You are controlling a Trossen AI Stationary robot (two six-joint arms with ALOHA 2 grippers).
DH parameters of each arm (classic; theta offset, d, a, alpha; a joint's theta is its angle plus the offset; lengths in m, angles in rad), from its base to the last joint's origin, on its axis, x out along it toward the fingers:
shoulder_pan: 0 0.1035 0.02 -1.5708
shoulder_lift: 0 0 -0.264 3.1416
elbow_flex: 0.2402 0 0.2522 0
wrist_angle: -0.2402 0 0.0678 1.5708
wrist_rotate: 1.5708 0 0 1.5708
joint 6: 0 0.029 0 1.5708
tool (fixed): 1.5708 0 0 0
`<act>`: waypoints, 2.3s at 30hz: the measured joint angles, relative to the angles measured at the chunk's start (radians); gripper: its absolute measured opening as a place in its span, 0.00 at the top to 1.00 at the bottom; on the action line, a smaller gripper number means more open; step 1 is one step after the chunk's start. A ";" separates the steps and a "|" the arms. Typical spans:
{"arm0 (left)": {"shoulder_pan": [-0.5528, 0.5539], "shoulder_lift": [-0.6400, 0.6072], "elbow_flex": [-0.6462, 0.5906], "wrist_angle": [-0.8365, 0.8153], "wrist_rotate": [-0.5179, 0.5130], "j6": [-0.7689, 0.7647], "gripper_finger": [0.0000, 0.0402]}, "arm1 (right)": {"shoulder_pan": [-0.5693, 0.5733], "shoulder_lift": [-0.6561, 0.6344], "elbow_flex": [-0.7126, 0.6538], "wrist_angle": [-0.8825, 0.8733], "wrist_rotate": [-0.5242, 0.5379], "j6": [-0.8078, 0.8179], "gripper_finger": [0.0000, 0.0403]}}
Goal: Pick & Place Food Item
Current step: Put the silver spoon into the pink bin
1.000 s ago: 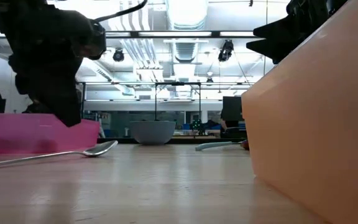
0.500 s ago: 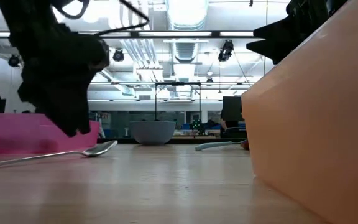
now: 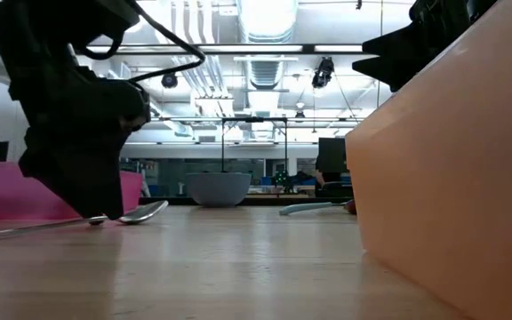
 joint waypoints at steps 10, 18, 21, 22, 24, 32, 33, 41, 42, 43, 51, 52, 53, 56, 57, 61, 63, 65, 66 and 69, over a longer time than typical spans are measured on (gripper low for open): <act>0.005 0.000 -0.011 0.023 0.009 0.028 0.47 | 0.000 0.000 0.000 0.000 0.000 0.000 0.22; 0.007 0.002 -0.013 0.023 0.017 0.031 0.72 | 0.000 0.000 0.000 0.000 0.000 0.001 0.22; 0.007 0.002 -0.013 0.023 0.019 0.031 0.79 | 0.000 0.000 0.000 0.000 0.000 0.000 0.22; 0.007 0.002 -0.013 0.023 0.021 0.031 0.81 | 0.000 0.000 0.000 0.000 0.000 0.000 0.22; 0.007 0.002 -0.013 0.023 0.024 0.031 0.85 | 0.000 0.000 0.000 0.000 0.000 0.001 0.22; 0.006 0.002 -0.013 0.028 0.040 0.027 0.98 | 0.000 0.000 0.000 0.000 0.000 -0.001 0.22; 0.006 0.002 -0.012 0.028 0.040 0.027 0.98 | 0.000 0.000 0.000 0.000 0.000 0.000 0.22; 0.006 0.002 -0.011 0.025 0.040 0.028 0.98 | 0.000 0.000 0.000 0.000 0.000 0.000 0.22; 0.006 0.002 -0.010 0.024 0.040 0.028 0.98 | 0.000 0.000 0.000 0.000 0.000 0.000 0.22; 0.006 0.002 -0.007 0.020 0.040 0.028 0.98 | 0.000 0.000 0.000 0.000 0.000 0.000 0.22; 0.004 -0.002 0.049 -0.056 0.038 0.059 0.98 | 0.000 0.000 0.000 0.000 0.000 0.000 0.22; 0.004 -0.006 0.057 -0.068 0.028 0.061 0.98 | 0.000 0.000 0.000 0.000 0.000 0.000 0.22; 0.005 -0.010 0.065 -0.082 0.019 0.061 0.98 | 0.000 0.000 0.000 0.000 0.000 0.000 0.22; 0.005 -0.023 0.087 -0.109 -0.004 0.061 0.98 | 0.000 0.000 0.000 0.000 0.000 0.000 0.22; 0.005 -0.031 0.092 -0.123 -0.010 0.057 0.98 | 0.000 0.000 0.000 0.000 0.000 0.000 0.22; 0.005 -0.074 0.099 -0.157 -0.054 0.015 0.98 | 0.000 0.000 0.000 0.000 0.000 0.001 0.22; 0.005 -0.103 0.099 -0.183 -0.080 -0.021 0.98 | 0.000 0.000 0.000 0.000 0.000 0.000 0.22; 0.005 -0.134 0.100 -0.214 -0.109 -0.057 0.98 | 0.000 0.000 0.000 0.000 0.000 0.001 0.22; 0.005 -0.150 0.100 -0.230 -0.125 -0.075 0.98 | 0.000 0.000 0.000 0.000 0.000 0.001 0.22; 0.005 -0.210 0.100 -0.299 -0.172 -0.135 0.98 | 0.000 0.000 0.000 0.000 0.000 0.001 0.22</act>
